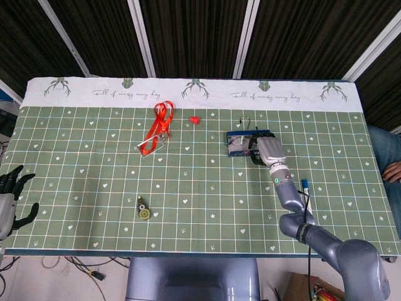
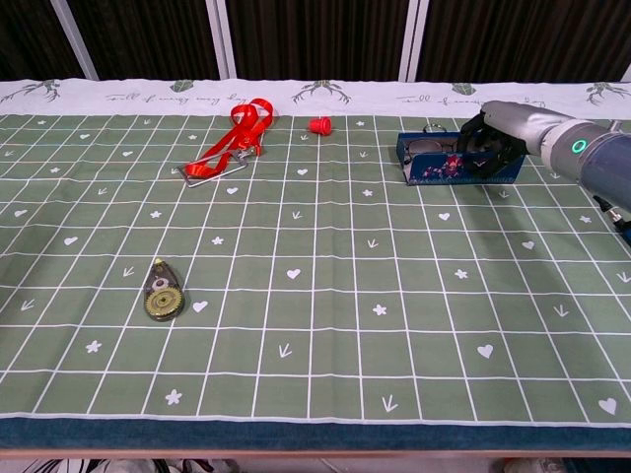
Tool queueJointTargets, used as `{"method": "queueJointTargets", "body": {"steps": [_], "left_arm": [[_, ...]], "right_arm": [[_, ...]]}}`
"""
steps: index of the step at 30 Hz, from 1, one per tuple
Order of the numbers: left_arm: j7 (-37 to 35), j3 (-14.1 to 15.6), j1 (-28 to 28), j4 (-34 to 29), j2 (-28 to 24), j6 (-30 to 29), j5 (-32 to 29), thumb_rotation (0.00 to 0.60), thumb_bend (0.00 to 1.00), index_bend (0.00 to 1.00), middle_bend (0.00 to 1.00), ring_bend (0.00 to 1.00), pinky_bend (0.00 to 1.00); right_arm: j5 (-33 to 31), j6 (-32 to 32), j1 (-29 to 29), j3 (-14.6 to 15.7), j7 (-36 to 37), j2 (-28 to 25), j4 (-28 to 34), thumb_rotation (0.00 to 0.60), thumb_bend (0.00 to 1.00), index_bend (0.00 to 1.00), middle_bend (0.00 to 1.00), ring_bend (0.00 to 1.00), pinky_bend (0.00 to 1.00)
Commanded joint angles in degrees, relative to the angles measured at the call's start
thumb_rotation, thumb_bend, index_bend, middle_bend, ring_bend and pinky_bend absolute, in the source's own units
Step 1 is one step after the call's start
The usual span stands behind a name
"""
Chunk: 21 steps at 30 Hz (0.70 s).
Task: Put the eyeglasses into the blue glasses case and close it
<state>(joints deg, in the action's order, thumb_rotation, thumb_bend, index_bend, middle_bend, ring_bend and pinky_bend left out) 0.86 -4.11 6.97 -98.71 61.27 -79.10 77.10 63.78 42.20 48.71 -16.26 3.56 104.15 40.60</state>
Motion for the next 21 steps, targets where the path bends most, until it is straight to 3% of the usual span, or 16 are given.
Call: {"method": "queueJointTargets", "body": {"steps": [1,21], "left_arm": [[0.0,0.0,0.0,0.0,0.0,0.1,-0.1,0.600,0.40,0.17,0.00,0.00,0.00],[0.3,0.0,0.1,-0.2,0.0,0.3,-0.2,0.600,0.40,0.18,0.00,0.00,0.02]], "right_arm": [[0.9,-0.5,0.0,0.3,1.2,0.2,-0.4,0.600,0.52,0.54,0.26,0.25,0.18],[2.1,0.3,-1.3,0.0,2.4,-2.3,4.3,0.600,0.47,0.54,0.25,0.25,0.18]]}}
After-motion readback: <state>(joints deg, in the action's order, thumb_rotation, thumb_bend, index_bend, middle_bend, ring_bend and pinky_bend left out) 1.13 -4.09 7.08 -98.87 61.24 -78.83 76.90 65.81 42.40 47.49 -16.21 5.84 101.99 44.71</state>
